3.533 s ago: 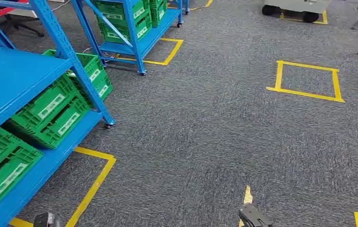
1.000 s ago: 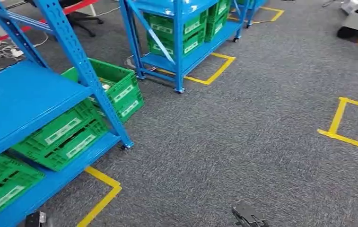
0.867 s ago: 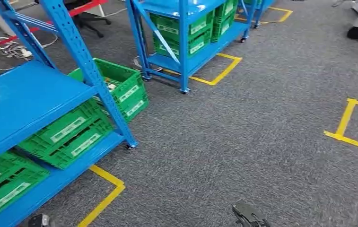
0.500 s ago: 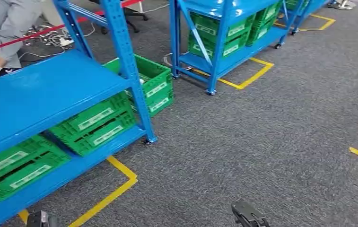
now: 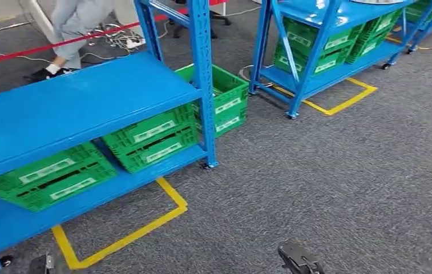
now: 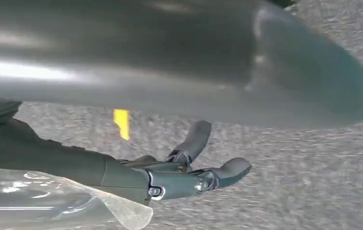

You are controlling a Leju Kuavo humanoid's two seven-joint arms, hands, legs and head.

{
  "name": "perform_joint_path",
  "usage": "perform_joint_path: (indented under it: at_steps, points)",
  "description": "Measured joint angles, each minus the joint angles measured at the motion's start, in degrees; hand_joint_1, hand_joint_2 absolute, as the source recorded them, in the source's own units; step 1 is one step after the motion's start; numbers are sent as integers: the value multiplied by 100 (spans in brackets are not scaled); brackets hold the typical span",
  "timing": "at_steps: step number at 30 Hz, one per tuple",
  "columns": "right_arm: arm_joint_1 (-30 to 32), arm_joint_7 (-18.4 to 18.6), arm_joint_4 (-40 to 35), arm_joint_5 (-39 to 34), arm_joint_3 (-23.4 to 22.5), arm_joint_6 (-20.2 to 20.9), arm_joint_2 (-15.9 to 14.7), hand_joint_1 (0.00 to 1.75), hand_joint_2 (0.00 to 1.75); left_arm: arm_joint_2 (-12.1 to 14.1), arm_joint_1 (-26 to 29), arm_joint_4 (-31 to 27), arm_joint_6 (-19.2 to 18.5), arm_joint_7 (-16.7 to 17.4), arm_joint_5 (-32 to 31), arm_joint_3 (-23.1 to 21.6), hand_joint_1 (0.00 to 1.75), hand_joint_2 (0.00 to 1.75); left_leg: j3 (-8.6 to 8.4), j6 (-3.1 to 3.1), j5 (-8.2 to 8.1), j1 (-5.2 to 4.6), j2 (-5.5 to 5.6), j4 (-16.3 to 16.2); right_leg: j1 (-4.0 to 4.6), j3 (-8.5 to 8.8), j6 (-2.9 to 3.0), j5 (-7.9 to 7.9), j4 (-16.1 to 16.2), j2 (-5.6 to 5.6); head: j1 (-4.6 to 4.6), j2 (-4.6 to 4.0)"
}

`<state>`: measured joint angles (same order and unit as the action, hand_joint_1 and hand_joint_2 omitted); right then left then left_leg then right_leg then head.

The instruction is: Take the parts from the cabinet and place them on the table.

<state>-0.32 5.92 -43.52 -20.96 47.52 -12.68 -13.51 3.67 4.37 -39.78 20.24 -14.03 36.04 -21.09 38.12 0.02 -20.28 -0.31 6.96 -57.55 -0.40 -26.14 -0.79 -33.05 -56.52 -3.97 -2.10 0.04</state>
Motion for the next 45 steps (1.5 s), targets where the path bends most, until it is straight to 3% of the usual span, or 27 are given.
perform_joint_path:
  at_steps: [2,4,6,7,9,11,13,17,19,20,22,23,24,26,27,28,32,33,34,35,37,38,40,41,42,43,45]
  points:
    - [5,-4,-2,2,0,2,15,0,0,15,43,13,-2,-2,0,2,0,0,39,-73,105,25,155,39,-53,-64,104,97,50,205,-22,0]
    - [-11,-4,0,4,-9,4,17,0,0,-4,58,15,0,2,4,-2,0,0,196,-111,-619,-3,-370,-404,-23,-178,203,215,56,359,57,0]
    - [39,-2,2,2,-13,4,17,0,0,-4,15,15,-2,2,0,2,0,0,386,-163,-1208,19,-588,-1272,3,-292,192,261,55,537,66,0]
    - [57,0,4,0,-13,4,17,0,0,-4,14,15,-2,2,-2,2,0,0,426,-186,-1317,37,-632,-1649,6,-336,185,292,52,637,65,0]
    - [48,-2,9,2,-13,4,17,0,0,-9,36,17,-9,2,-2,0,0,0,230,-212,-1119,72,-660,-1705,7,-372,163,349,36,796,65,0]
    - [44,-2,7,2,-13,4,17,0,0,-4,36,20,-18,2,-2,0,0,0,-442,-193,-806,73,-767,-792,9,-395,132,375,15,954,72,0]
    - [42,-4,7,4,-13,4,20,0,0,9,13,20,-17,-2,-4,2,0,0,-1005,-96,-848,-10,-1198,58,49,-393,96,383,-6,1110,70,0]
    - [4,-4,-2,4,-17,7,20,0,0,24,45,22,-18,-2,-4,2,0,0,-942,73,-830,-16,-966,213,50,-365,-41,393,10,1376,68,0]
    - [-16,-13,-5,6,-20,7,17,0,0,9,29,24,-18,-2,-2,0,0,0,-920,152,-776,28,-855,238,1,-575,-100,128,-352,653,22,0]
    - [-1,-11,-4,4,-20,7,17,0,0,4,6,24,-18,-2,-4,0,0,0,-896,174,-768,29,-782,238,-11,-776,-107,-86,-793,490,9,0]
    - [60,-2,2,2,-20,4,2,0,0,-4,-7,24,-17,-2,-4,2,0,0,-859,200,-750,16,-616,234,-15,-1204,-122,-422,-1674,405,6,0]
    - [79,-2,2,2,-17,4,2,0,0,-2,7,24,-17,-2,-4,2,0,0,-858,199,-748,10,-533,231,-15,-1307,-123,-413,-1852,403,11,0]
    - [79,-2,2,2,-17,4,2,0,0,-4,20,26,-17,-2,-4,2,0,0,-866,197,-748,8,-451,226,-16,-1258,-121,-253,-1732,403,13,0]
    - [66,-2,2,4,-20,4,2,0,0,-9,24,31,-17,-2,-4,0,0,0,-899,176,-761,12,-286,208,-27,-823,-102,314,-804,340,11,0]
    - [66,-2,2,4,-22,0,2,0,0,-11,21,31,-17,-2,-4,0,0,0,-916,147,-782,17,-213,189,-43,-564,-98,551,-254,177,6,0]
    - [54,0,4,2,-22,0,0,0,0,-13,19,33,-18,-2,-2,0,0,0,-883,114,-797,-3,-159,170,-72,-483,-97,417,-129,-139,13,0]
    - [56,2,4,4,-20,0,0,0,0,-7,25,37,-17,-2,-2,2,0,0,-780,-28,-815,46,112,128,-61,-361,23,332,-7,50,22,0]
    - [56,0,-11,4,-20,2,9,0,0,-6,38,37,-17,-2,-2,2,0,0,-790,-44,-856,48,35,80,-99,-313,48,337,30,136,13,2]
    - [50,-7,-11,9,-22,2,9,0,0,-22,25,37,-17,-4,-7,-7,0,0,-692,-78,-961,16,-299,-154,-87,-253,98,304,55,202,79,0]
    - [55,-7,-11,7,-22,2,9,0,0,-17,-8,37,-17,-4,-4,-4,0,0,-448,-109,-1143,24,-485,-587,-80,-212,112,270,57,301,98,0]
    - [77,-4,-9,4,-22,2,7,0,0,-15,-34,37,-17,-4,-4,-4,0,0,133,-143,-1454,33,-638,-1563,-65,-133,118,173,55,479,96,0]
    - [83,-4,-7,4,-22,2,7,0,0,-15,-25,41,-15,-4,-2,-7,0,0,308,-148,-1445,36,-654,-1797,-61,-84,113,127,55,548,96,0]
    - [79,-7,-7,7,-20,2,7,0,0,-17,8,52,-15,-7,-2,-7,0,0,270,-115,-970,33,-668,-1463,-53,71,97,3,57,683,100,0]
    - [75,-7,-7,4,-20,2,7,0,0,-13,9,57,-15,-13,-2,-7,0,0,96,-66,-606,19,-702,-986,-45,180,92,-64,63,765,100,0]
    - [72,-7,-9,7,-20,2,7,0,0,-9,7,61,-11,-22,-2,-4,0,0,-104,30,-245,-27,-873,-437,-37,221,89,-142,81,845,100,0]
    - [75,-9,-7,4,-18,4,11,0,0,0,-6,68,-9,-26,-2,-2,0,0,-189,120,-334,-110,-1151,-352,-32,298,70,-195,116,898,78,0]
    - [56,-9,-9,2,-20,11,20,0,0,-7,-48,76,0,-46,-2,-4,0,0,-273,185,-529,-148,-1144,-160,6,338,-21,-273,159,1044,81,0]
